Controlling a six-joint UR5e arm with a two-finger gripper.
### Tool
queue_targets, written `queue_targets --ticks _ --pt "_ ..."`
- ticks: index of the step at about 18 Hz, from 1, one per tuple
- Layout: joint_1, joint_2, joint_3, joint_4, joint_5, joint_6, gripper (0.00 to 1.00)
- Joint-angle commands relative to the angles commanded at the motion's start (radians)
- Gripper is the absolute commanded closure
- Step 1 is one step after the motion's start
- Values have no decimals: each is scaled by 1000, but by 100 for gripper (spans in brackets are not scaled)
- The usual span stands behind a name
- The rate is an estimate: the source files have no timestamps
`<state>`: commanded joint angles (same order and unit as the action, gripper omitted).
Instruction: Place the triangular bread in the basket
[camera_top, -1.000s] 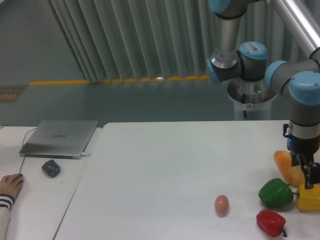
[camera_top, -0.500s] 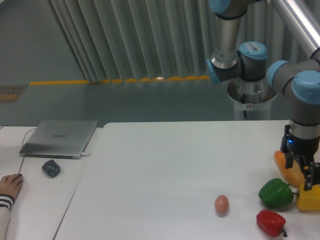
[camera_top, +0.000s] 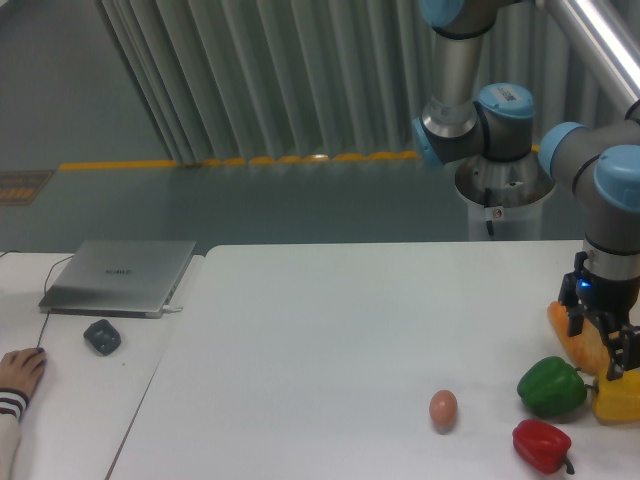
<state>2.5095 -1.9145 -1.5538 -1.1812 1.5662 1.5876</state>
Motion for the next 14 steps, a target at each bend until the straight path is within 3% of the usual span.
queue_targets --ticks 5,14 --pt "-5 8 -12 -15 86 130 0" --pt "-8 12 -16 -32 97 245 0"
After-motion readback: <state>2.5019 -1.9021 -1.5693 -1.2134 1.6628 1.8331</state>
